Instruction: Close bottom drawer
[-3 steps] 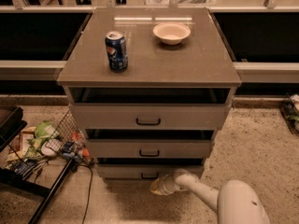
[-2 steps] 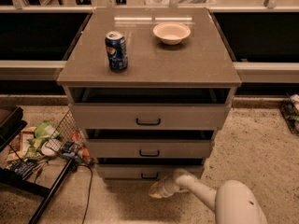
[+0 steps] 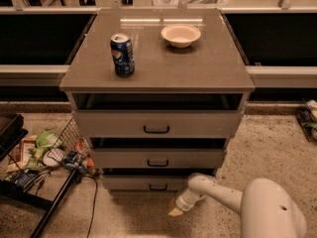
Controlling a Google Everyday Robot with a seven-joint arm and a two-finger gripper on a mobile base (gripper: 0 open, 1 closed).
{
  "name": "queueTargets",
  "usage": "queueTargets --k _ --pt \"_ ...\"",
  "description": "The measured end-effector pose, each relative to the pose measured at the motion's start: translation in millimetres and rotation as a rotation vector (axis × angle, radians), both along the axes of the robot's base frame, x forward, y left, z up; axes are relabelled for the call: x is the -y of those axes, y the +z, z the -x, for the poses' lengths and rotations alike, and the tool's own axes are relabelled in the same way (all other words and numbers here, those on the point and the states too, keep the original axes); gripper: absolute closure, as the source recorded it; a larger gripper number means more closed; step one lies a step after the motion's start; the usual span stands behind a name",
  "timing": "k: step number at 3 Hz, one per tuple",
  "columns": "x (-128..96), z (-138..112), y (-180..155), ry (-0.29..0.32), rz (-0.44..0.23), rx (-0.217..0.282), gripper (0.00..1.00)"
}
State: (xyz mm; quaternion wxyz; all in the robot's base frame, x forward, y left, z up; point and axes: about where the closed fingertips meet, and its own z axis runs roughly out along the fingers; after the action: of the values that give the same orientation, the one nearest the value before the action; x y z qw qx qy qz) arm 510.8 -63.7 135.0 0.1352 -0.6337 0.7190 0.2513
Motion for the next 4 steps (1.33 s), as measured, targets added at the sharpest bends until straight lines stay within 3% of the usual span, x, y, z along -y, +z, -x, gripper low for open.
queueTargets --k 1,2,3,4 --pt "35.2 16.1 57.0 0.079 0.135 -0.012 1.00" --pt "65.7 35.8 107.7 0.161 0.217 -0.053 1.00" --pt "106.1 34.8 154.2 0.169 0.279 -0.076 1.00" --pt "147.0 27.5 193.8 0.128 0.328 -0.090 1.00"
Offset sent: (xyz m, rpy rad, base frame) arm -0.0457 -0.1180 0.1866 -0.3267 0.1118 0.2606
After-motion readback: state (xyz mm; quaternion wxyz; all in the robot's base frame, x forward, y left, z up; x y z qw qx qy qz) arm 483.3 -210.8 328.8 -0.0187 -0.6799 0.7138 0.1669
